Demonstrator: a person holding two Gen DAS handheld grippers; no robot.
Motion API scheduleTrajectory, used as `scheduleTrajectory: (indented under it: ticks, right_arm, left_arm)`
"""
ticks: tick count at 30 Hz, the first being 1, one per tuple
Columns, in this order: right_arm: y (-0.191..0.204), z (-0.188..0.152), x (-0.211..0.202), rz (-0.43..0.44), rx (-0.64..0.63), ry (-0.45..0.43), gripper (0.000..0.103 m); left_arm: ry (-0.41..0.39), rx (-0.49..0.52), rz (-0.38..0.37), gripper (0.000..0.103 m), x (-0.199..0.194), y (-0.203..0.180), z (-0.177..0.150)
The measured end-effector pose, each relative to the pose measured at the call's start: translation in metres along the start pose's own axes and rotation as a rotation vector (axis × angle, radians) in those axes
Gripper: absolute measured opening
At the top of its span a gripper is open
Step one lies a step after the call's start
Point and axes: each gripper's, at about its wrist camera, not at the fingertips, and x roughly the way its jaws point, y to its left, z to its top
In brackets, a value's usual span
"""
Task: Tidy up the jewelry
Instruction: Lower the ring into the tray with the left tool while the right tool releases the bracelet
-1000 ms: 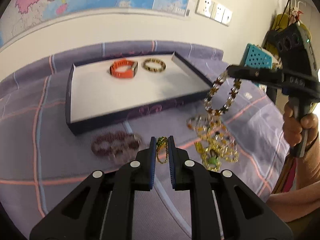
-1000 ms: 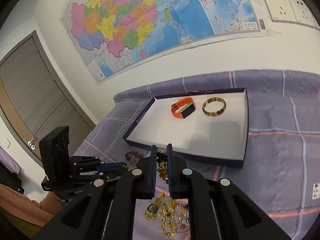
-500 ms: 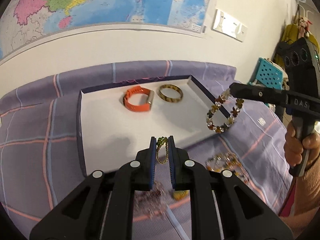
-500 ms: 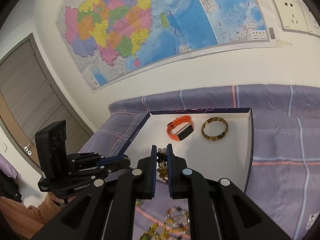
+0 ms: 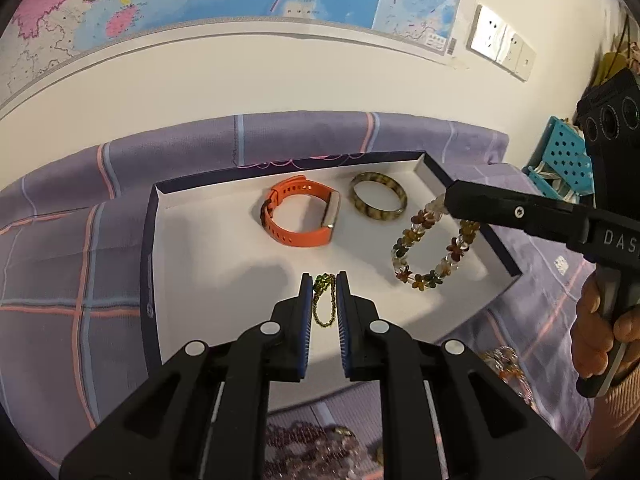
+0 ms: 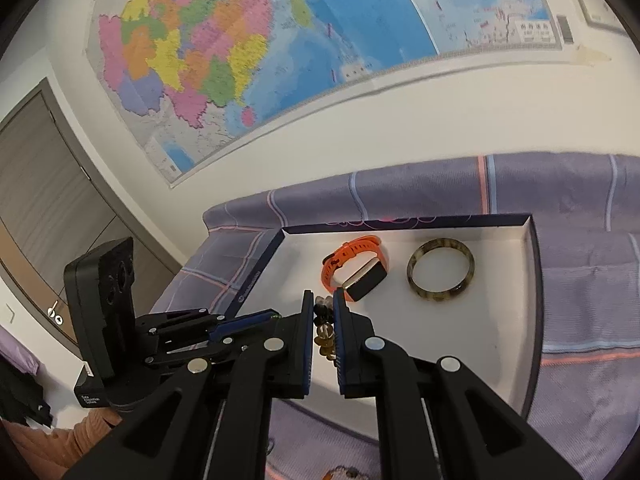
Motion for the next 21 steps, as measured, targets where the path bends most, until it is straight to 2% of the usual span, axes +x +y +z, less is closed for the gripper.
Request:
scheduleTrajectory:
  ticks: [10, 17, 21]
  right_arm:
    - [-0.024, -0.006, 0.022, -0.057, 0.031, 0.038, 0.008]
    - [-0.041, -0.008, 0.027, -0.139, 0.046, 0.053, 0.008]
    - [-0.050, -0.012, 0.030, -0.183, 0.069, 0.065, 0.014]
  left_arm:
    - [0.066, -0.012, 0.027, 0.012, 0.030, 0.003, 0.001]
    - [0.091, -0.007, 0.046, 0.013, 0.044, 0.004, 0.000]
    - [0.089, 0.006, 0.054, 0.018, 0.048, 0.001, 0.002]
